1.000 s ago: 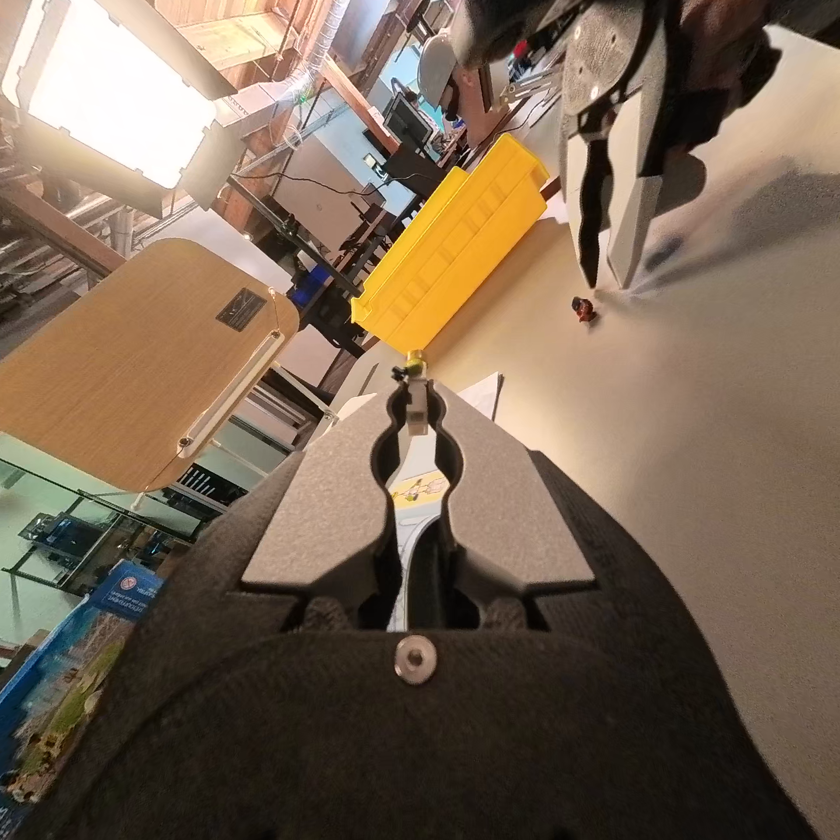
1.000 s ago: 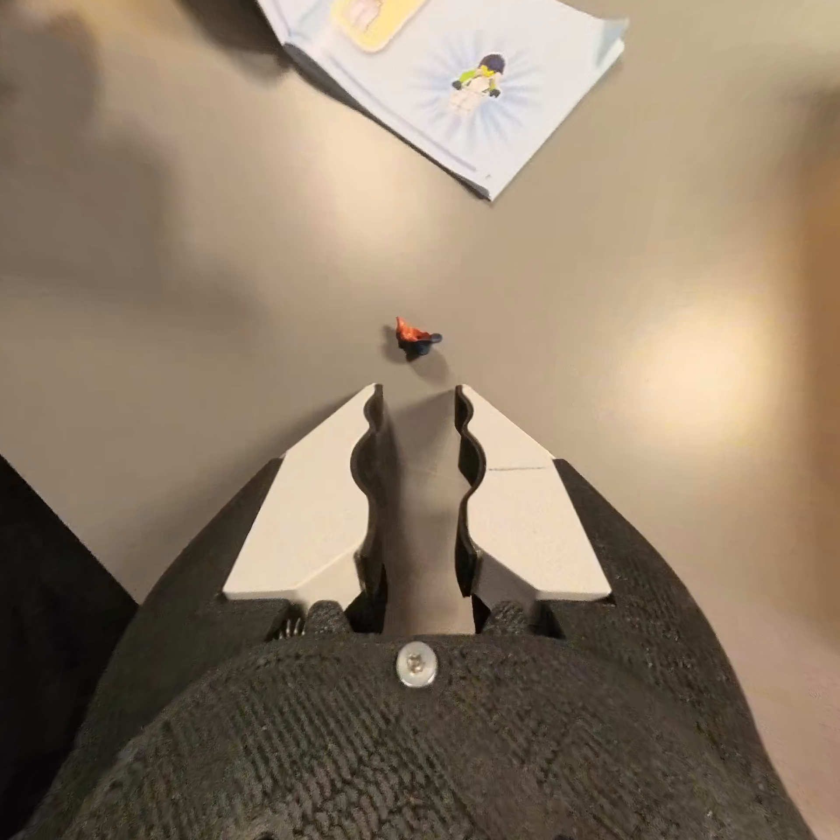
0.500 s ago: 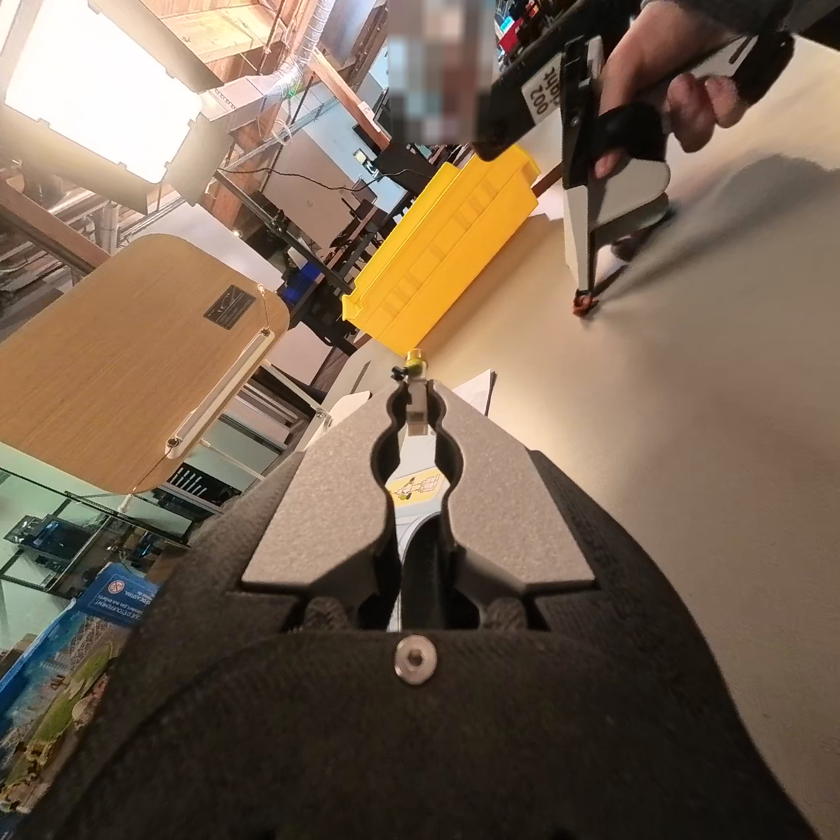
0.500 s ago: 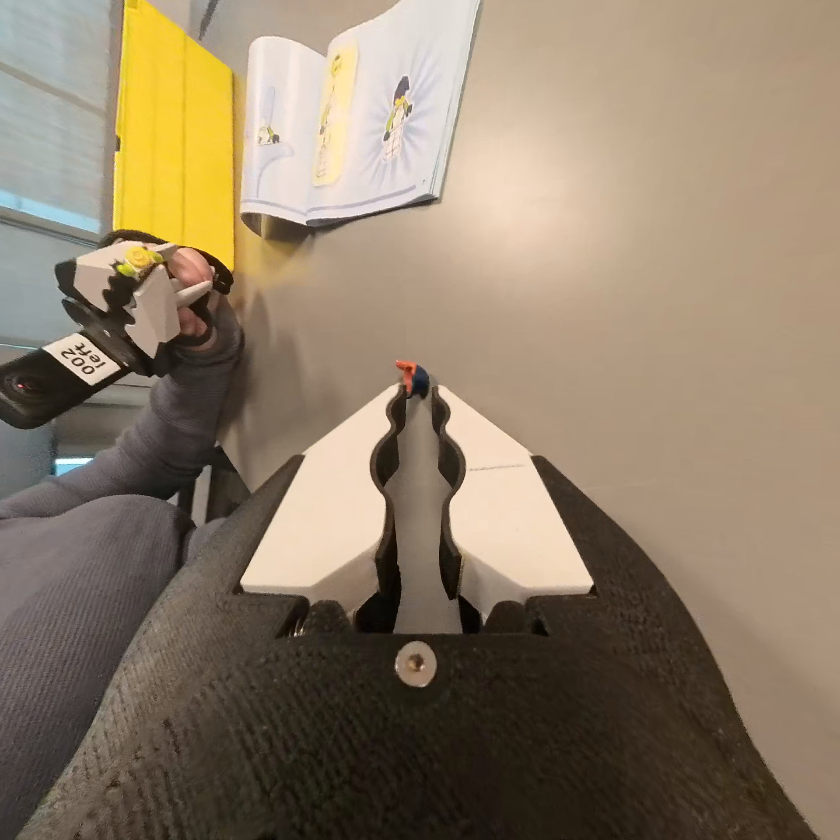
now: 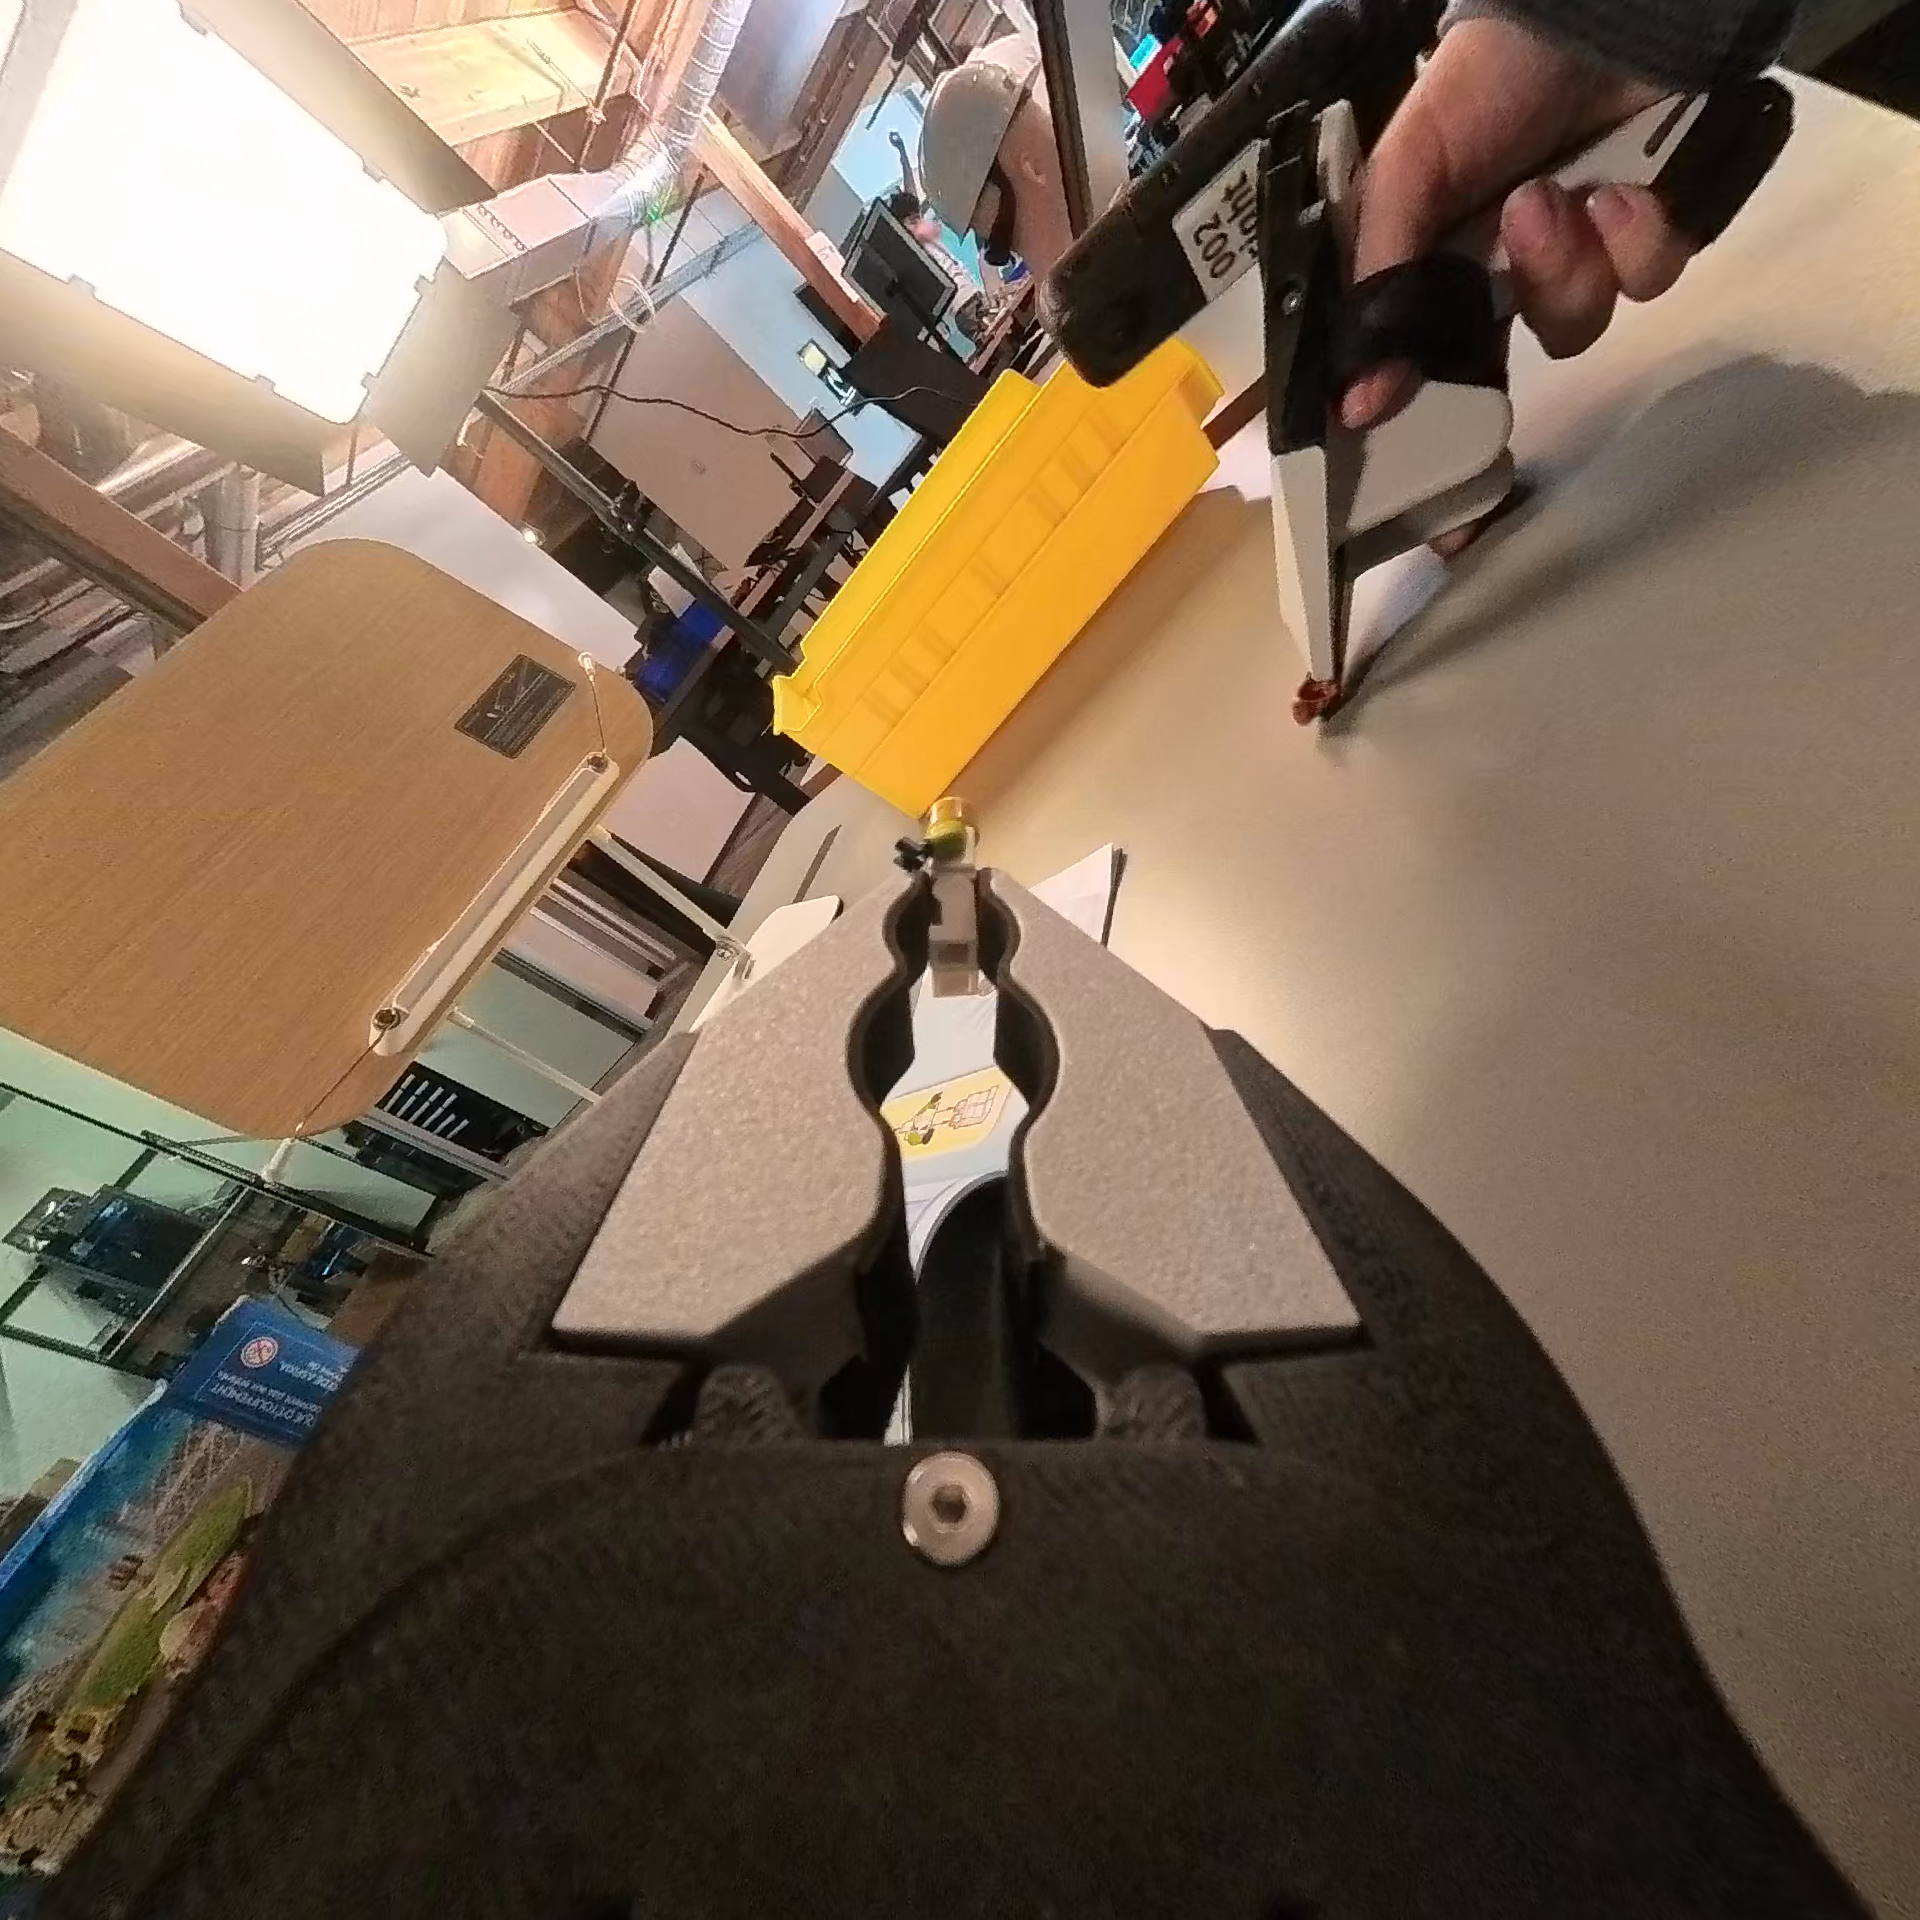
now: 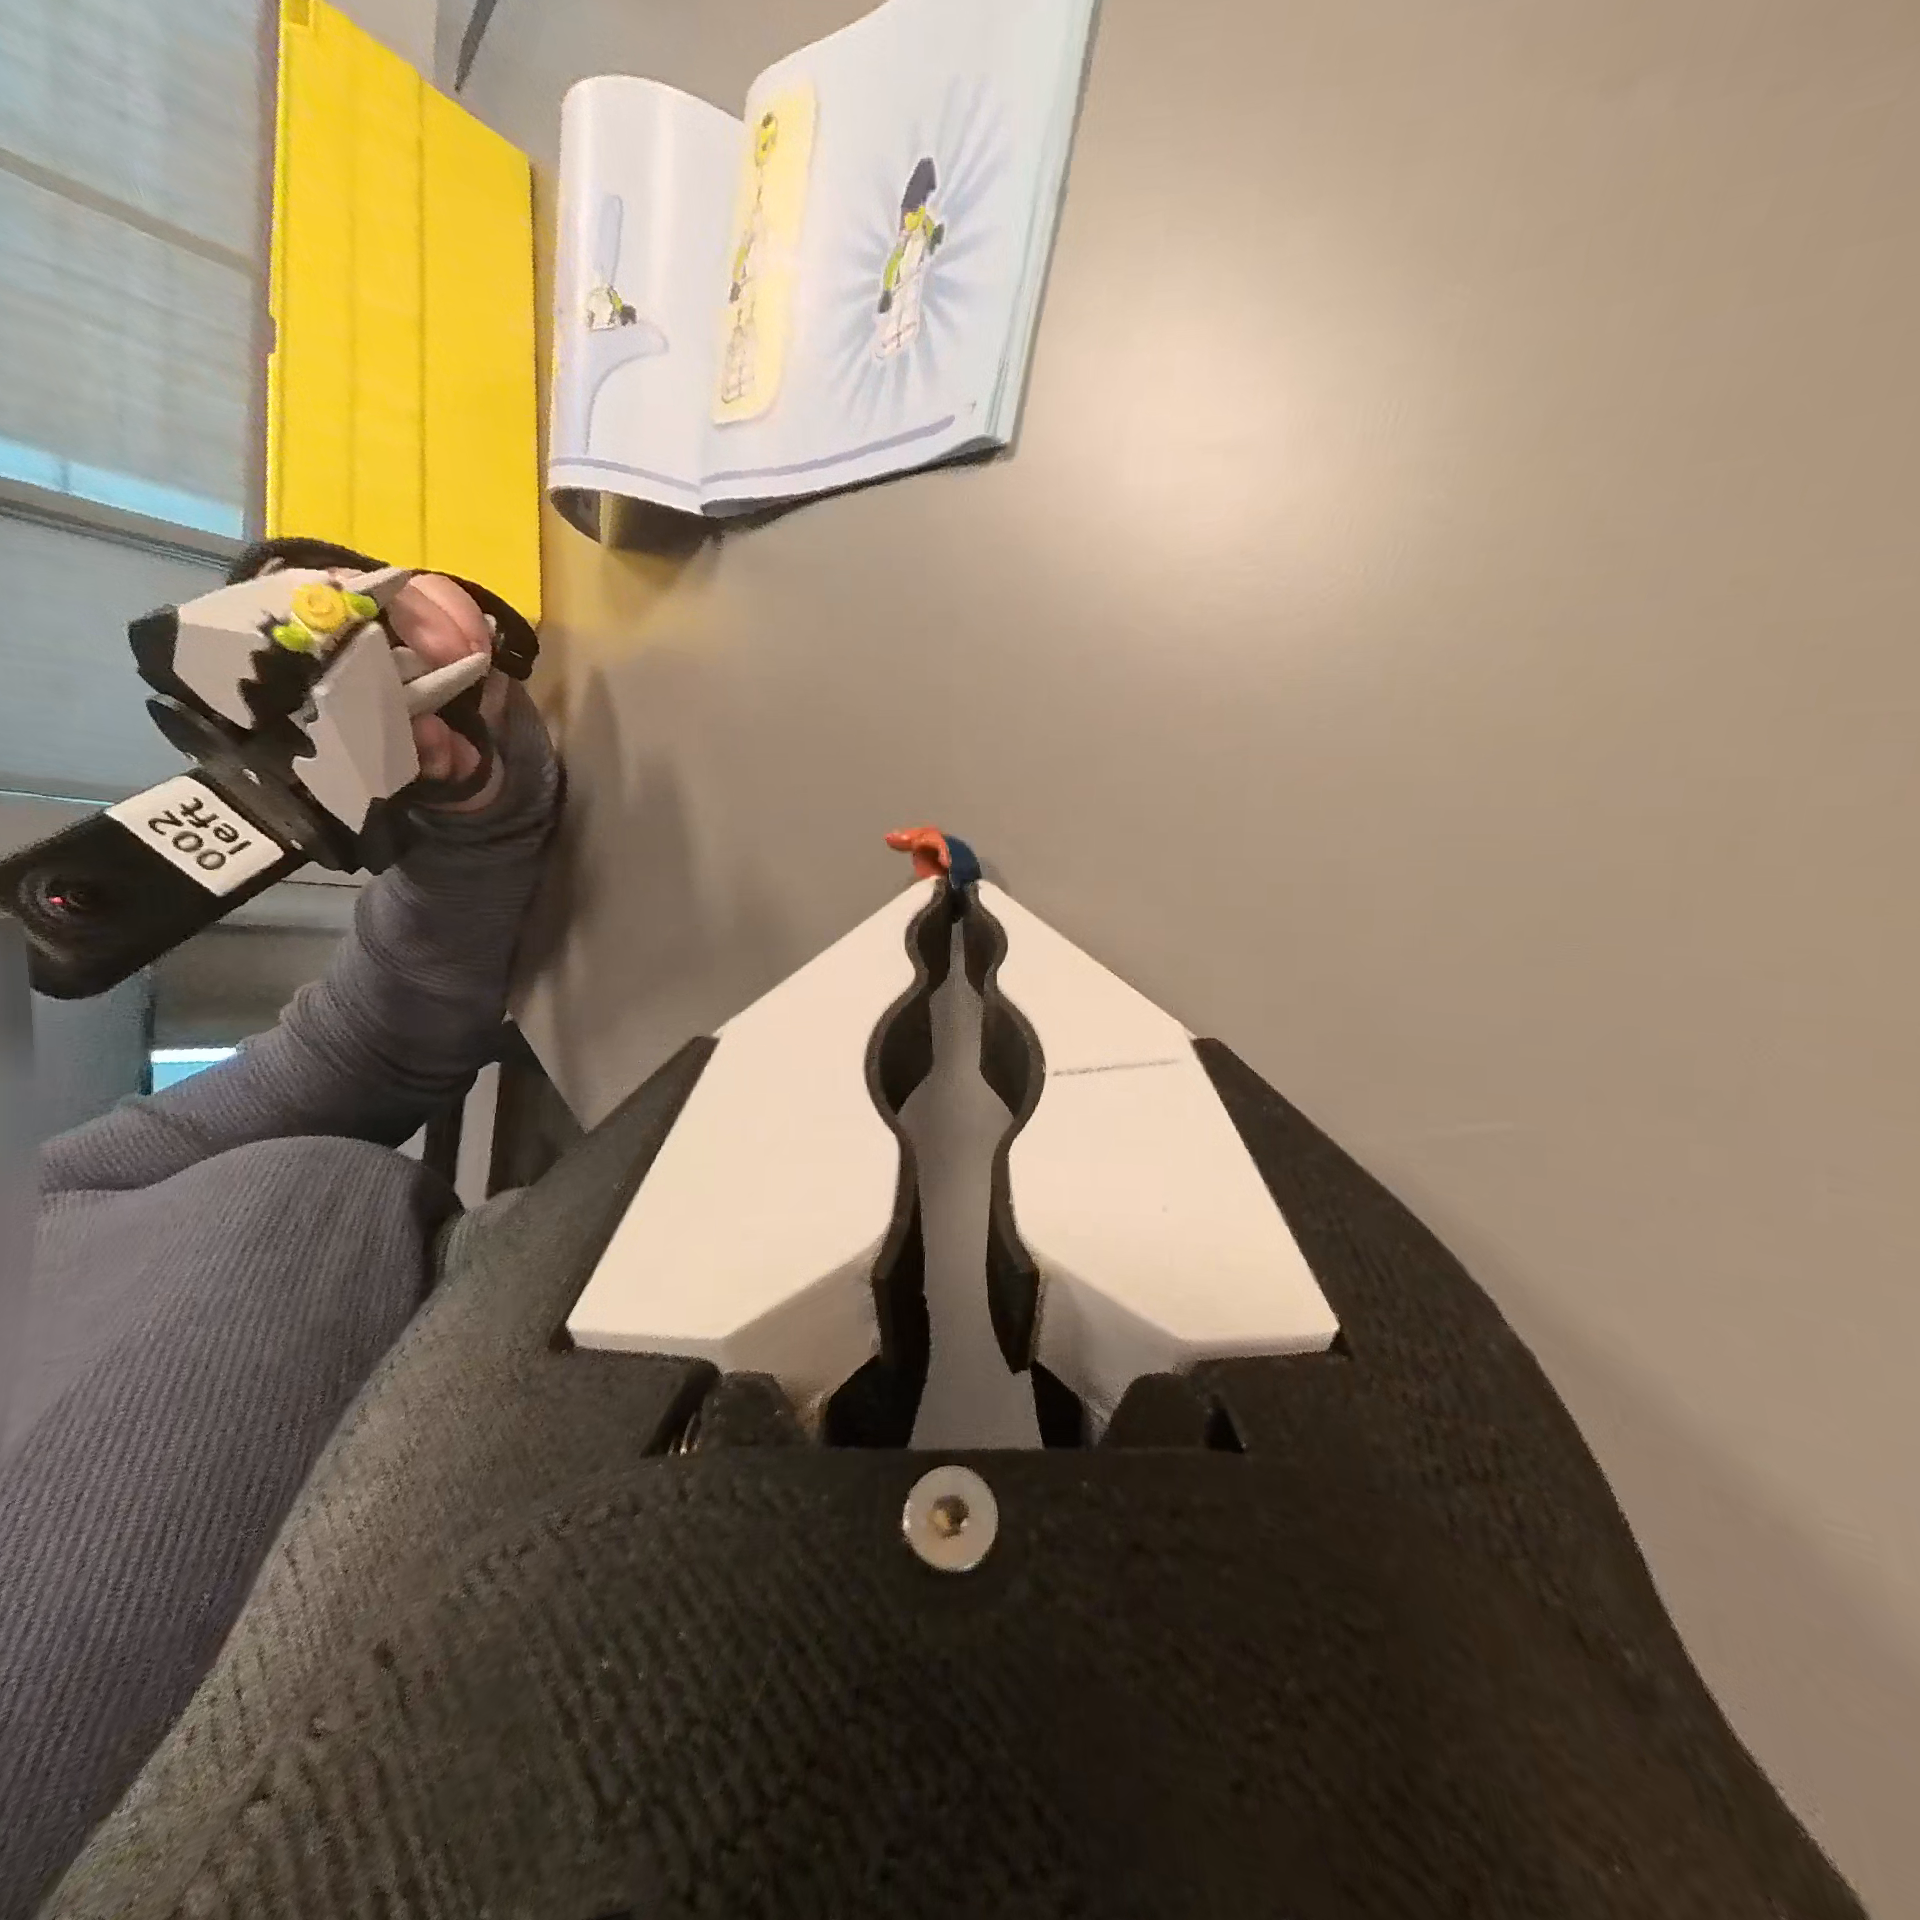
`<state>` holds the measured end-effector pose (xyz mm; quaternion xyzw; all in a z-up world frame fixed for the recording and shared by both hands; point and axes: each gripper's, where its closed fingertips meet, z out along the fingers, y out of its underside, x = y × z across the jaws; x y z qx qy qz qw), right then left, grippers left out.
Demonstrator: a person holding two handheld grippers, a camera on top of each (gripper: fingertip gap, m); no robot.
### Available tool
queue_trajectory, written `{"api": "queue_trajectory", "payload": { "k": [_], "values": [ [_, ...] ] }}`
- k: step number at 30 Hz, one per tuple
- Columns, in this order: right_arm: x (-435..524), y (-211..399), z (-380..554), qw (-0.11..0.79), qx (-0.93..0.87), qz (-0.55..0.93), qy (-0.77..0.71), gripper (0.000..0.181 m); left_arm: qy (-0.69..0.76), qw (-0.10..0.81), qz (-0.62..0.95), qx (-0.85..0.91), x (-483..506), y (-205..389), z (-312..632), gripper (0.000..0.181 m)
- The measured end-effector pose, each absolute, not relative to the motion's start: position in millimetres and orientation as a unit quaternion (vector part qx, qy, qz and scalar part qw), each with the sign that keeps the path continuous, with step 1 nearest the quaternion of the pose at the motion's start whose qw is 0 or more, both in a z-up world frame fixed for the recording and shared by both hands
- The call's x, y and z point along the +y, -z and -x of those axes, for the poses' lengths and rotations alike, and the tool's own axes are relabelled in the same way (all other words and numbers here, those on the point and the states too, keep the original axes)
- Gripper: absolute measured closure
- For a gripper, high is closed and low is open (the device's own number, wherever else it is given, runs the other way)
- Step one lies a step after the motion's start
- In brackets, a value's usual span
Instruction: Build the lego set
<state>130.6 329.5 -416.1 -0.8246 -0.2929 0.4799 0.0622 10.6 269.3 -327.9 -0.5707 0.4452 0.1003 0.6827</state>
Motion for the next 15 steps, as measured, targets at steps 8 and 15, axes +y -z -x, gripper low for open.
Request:
{"api": "queue_trajectory", "payload": {
  "k": [8, 15],
  "values": [
    [331.0, 385.7, -102.4, 0.204, -0.359, 0.792, -0.45, 0.181, -0.104, 0.674, 0.586, 0.437, 272.7, 331.4, -9.4, 0.175],
    [332.8, 392.3, -93.9, 0.36, -0.515, 0.747, -0.217, 0.181, -0.1, 0.661, 0.607, 0.429, 273.6, 335.4, -10.2, 0.175]
  ]
}}
